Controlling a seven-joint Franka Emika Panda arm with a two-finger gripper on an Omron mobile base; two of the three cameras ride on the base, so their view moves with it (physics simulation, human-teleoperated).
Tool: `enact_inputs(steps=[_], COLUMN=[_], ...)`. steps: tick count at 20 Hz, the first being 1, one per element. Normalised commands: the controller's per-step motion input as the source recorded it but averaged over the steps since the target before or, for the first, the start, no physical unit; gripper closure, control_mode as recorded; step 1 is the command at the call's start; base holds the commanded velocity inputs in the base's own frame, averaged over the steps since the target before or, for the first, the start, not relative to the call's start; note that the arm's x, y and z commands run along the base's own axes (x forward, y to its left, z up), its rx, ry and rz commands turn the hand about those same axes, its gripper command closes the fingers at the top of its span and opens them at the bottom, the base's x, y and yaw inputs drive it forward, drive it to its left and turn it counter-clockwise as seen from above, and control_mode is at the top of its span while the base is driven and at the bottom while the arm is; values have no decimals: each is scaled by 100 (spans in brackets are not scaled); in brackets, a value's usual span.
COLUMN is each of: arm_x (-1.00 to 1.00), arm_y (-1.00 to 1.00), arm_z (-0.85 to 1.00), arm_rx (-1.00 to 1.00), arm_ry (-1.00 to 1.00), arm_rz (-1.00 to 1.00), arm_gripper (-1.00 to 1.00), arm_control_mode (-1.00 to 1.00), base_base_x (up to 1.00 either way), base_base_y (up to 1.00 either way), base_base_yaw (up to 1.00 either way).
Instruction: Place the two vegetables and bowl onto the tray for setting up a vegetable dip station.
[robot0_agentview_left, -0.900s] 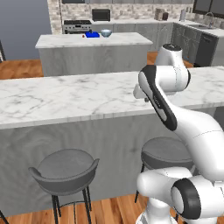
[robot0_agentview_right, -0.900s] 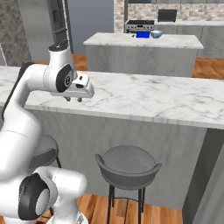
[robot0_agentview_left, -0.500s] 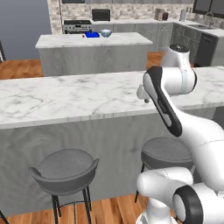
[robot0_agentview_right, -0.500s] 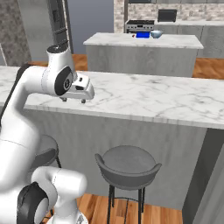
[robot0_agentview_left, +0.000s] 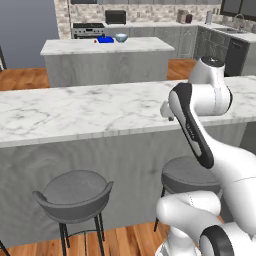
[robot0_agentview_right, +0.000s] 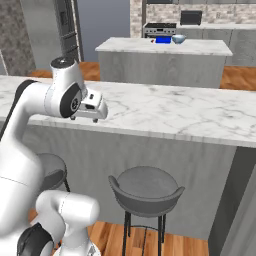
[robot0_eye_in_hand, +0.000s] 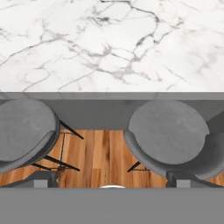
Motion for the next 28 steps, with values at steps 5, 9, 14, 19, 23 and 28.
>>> enact_inputs(steps=[5,9,14,19,23,28], arm_x=[-12,-6,0,0,0,0], arm_y=[1,0,0,0,0,0], arm_z=[0,0,0,0,0,0], arm_rx=[0,0,0,0,0,0], arm_ry=[1,0,0,0,0,0], arm_rz=[-7,-5,0,0,0,0], arm_gripper=[-100,-100,-100,-100,-100,-100], arm_control_mode=[-100,-100,100,100,100,100], base_base_x=[0,0,0,0,4,13], base_base_y=[0,0,-14,-25,-48,-67], base_base_yaw=[0,0,0,0,0,0])
